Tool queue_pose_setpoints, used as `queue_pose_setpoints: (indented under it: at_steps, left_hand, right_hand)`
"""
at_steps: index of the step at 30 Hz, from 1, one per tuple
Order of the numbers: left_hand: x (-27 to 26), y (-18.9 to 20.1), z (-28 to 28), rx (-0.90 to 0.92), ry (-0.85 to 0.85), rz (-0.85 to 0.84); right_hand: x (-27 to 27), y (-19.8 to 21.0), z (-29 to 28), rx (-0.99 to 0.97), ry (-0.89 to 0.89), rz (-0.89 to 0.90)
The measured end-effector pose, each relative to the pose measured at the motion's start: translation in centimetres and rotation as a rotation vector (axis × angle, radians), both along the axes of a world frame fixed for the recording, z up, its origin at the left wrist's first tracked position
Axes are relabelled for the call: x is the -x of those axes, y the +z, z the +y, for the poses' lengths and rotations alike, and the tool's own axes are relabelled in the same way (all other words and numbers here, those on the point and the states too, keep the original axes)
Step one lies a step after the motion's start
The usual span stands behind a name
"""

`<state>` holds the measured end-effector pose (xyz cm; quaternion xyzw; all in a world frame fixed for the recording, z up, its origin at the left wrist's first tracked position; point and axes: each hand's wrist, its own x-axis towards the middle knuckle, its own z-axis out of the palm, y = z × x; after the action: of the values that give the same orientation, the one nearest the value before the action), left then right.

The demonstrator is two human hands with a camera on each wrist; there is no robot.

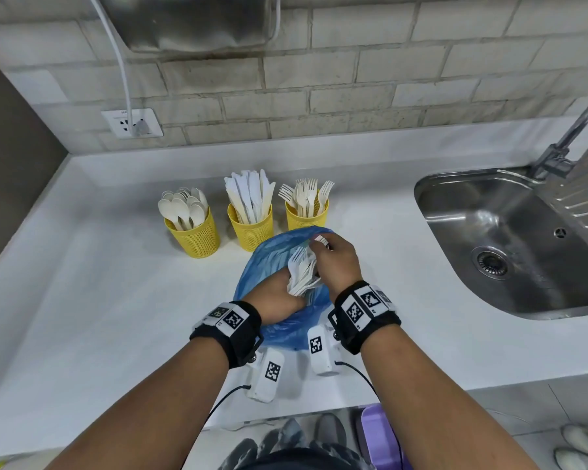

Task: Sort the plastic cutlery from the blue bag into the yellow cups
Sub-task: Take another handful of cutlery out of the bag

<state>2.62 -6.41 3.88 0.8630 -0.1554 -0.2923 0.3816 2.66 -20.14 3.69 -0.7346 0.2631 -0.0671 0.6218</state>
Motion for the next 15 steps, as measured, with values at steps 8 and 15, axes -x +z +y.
queue_pose_setpoints:
  at_steps: [8, 15]
  left_hand:
    - [-0.4, -0.5, -0.5, 0.01, 0.166, 0.007]
    - [-0.9, 0.1, -0.9, 0.138, 0.219, -0.12]
  right_hand:
    - [0.2, 0.7, 0.0, 0.182, 0.079, -0.102]
    - [0.2, 2.6, 1.6, 0.294, 0.23, -0.195]
